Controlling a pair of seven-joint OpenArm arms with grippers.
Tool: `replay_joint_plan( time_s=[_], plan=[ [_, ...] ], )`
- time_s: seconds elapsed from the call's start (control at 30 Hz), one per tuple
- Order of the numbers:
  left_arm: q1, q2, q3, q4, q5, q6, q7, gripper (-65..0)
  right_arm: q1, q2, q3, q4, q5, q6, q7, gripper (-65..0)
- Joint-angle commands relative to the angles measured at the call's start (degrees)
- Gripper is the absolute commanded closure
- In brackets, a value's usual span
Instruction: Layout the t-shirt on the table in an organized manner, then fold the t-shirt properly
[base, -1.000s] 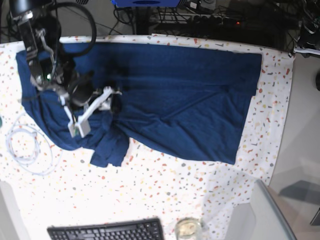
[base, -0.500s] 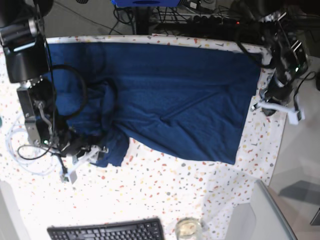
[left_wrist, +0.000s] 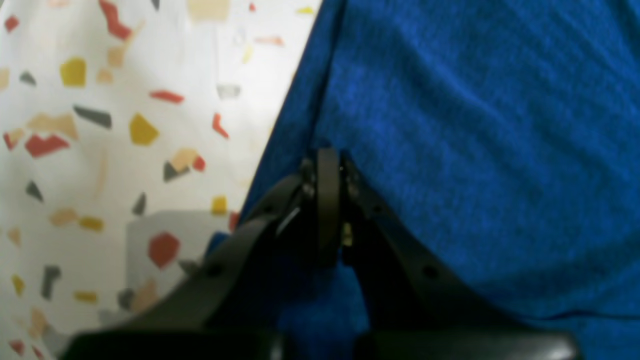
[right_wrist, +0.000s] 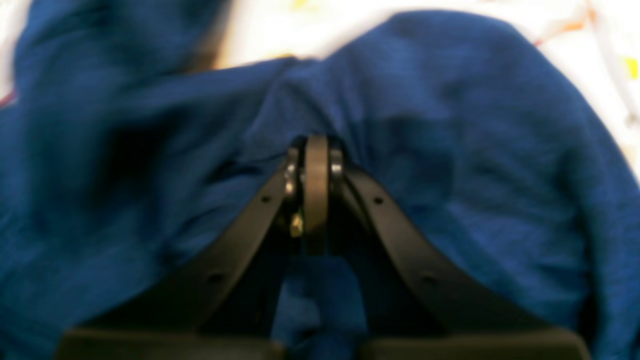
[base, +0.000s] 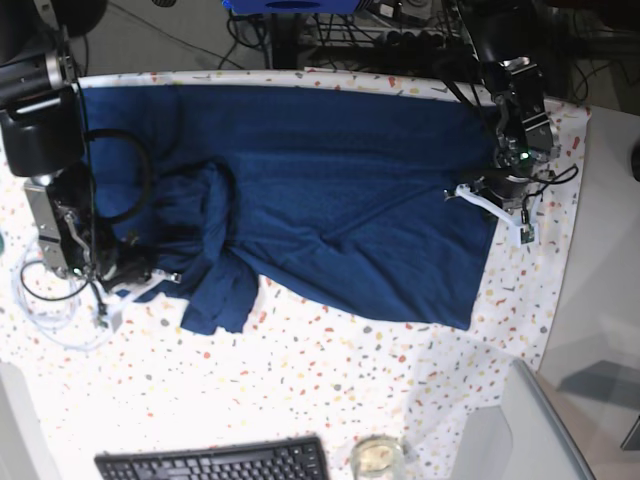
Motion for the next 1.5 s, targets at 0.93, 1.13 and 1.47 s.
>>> replay_joint_plan(
  time_s=[0.93, 1.13, 1.47],
  plan=[
    [0.3, -2.0, 0.0, 7.1, 1.1, 0.8, 1.6, 0.0, -10.1, -2.5, -0.3, 27.9, -0.2, -0.3, -2.5, -38.1],
    [0.3, -2.0, 0.0, 7.1, 1.1, 0.7, 1.6, 0.0, -7.1, -2.9, -3.7, 19.7, -0.2, -0.3, -2.2, -38.1],
    [0.3, -2.2, 0.0, 7.1, 1.1, 0.7, 1.6, 0.0, -7.3, -2.7, -9.4, 20.3, -0.1, -0.3, -2.6, -5.9]
  ],
)
